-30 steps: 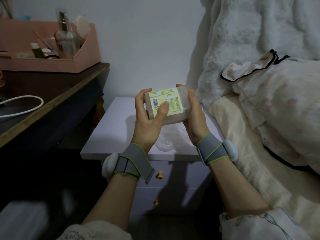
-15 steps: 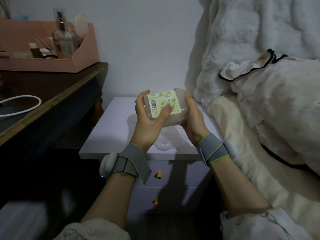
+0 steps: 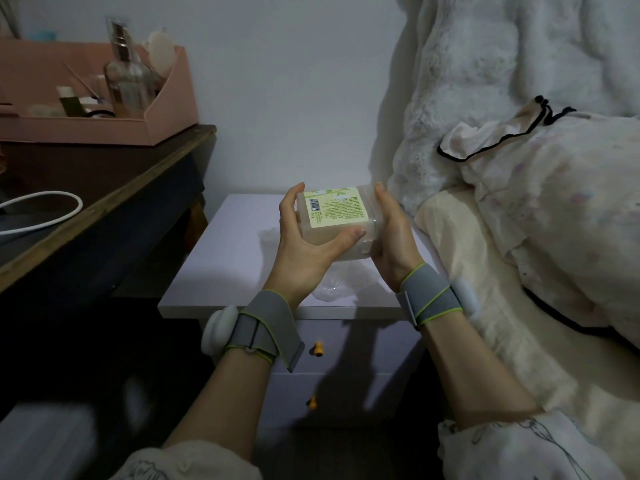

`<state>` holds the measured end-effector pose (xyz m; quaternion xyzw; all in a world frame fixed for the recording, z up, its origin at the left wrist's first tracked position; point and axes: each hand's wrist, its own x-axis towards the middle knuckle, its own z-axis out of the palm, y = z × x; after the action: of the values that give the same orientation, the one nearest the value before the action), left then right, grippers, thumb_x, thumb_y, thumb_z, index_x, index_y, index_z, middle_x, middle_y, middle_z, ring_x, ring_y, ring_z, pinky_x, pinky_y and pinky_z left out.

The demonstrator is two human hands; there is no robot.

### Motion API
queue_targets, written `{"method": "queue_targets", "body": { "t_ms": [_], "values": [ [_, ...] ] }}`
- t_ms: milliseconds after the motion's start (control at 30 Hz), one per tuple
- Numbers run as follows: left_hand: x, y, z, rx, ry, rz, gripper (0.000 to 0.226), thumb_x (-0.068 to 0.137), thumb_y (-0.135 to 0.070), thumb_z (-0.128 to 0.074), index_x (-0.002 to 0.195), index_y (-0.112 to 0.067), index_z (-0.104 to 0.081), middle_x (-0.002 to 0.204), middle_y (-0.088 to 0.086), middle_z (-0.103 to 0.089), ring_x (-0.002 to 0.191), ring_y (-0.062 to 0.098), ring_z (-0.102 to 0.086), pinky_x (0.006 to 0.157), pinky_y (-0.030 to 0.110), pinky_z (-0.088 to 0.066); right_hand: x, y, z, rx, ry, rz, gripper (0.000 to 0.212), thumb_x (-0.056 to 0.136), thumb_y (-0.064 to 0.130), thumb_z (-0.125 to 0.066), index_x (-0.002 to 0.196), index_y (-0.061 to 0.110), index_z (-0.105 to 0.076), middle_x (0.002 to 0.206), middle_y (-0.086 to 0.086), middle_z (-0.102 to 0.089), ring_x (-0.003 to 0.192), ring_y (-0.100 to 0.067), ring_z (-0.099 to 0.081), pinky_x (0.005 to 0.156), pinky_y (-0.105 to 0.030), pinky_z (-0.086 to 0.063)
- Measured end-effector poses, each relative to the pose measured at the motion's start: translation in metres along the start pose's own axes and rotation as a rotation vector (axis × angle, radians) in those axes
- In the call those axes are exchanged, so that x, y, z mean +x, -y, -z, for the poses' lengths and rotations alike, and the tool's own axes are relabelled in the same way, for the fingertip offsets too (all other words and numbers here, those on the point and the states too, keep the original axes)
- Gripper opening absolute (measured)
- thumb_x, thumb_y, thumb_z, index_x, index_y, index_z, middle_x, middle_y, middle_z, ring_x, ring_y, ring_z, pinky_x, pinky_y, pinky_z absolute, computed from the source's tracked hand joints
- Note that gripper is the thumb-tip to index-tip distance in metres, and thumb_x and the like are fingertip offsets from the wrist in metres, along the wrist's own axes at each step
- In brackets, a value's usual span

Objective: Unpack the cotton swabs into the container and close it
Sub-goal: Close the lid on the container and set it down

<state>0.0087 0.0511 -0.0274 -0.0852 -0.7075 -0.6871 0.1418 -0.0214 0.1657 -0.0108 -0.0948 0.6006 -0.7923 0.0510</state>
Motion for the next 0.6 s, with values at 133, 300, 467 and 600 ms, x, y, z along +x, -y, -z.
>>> {"method": "queue_targets", "body": {
  "t_ms": [133,300,467,600],
  "values": [
    [-0.0009,-0.0007,-0.0019,-0.009,-0.014,-0.003,0.081,0.073,-0.018,-0.075,0.133,-0.035,-0.024,0.121,-0.008,-0.051,0.107,0.003,-0.053,0.096,0.032,-0.051,0.0007,-0.0021,0.0011,0.033,-0.019,-0.006,0.045,0.097,0.040,-0.027,0.092,0.016,-0.065,0.090,-0.005,-0.070,0.091,-0.022,-0.062,0.094,-0.038,-0.046],
    [-0.0012,0.0008,-0.0040,0.002,-0.036,-0.003,0.074,0.073,-0.018,-0.076,0.126,-0.037,-0.026,0.116,-0.011,-0.053,0.102,-0.003,-0.054,0.093,0.030,-0.052,0.0023,-0.0036,0.0026,0.025,-0.060,-0.019,0.044,0.096,0.039,-0.028,0.088,0.017,-0.065,0.089,-0.005,-0.068,0.089,-0.023,-0.061,0.091,-0.037,-0.045],
    [-0.0003,0.0010,-0.0049,0.014,-0.053,0.004,0.071,0.073,-0.021,-0.076,0.124,-0.036,-0.028,0.104,-0.023,-0.051,0.098,-0.005,-0.054,0.089,0.029,-0.053,0.0019,-0.0043,0.0028,-0.006,-0.048,-0.021,0.044,0.097,0.039,-0.027,0.090,0.016,-0.064,0.092,-0.006,-0.067,0.091,-0.022,-0.061,0.093,-0.037,-0.045],
    [0.0029,-0.0035,-0.0004,-0.006,-0.123,0.045,0.067,0.077,-0.033,-0.072,0.130,-0.029,-0.032,0.100,-0.022,-0.054,0.093,0.003,-0.058,0.065,0.027,-0.053,0.0041,-0.0069,0.0007,-0.053,-0.016,0.038,0.035,0.097,0.042,-0.030,0.114,0.027,-0.056,0.111,-0.005,-0.063,0.104,-0.022,-0.059,0.094,-0.038,-0.045]
  ]
}}
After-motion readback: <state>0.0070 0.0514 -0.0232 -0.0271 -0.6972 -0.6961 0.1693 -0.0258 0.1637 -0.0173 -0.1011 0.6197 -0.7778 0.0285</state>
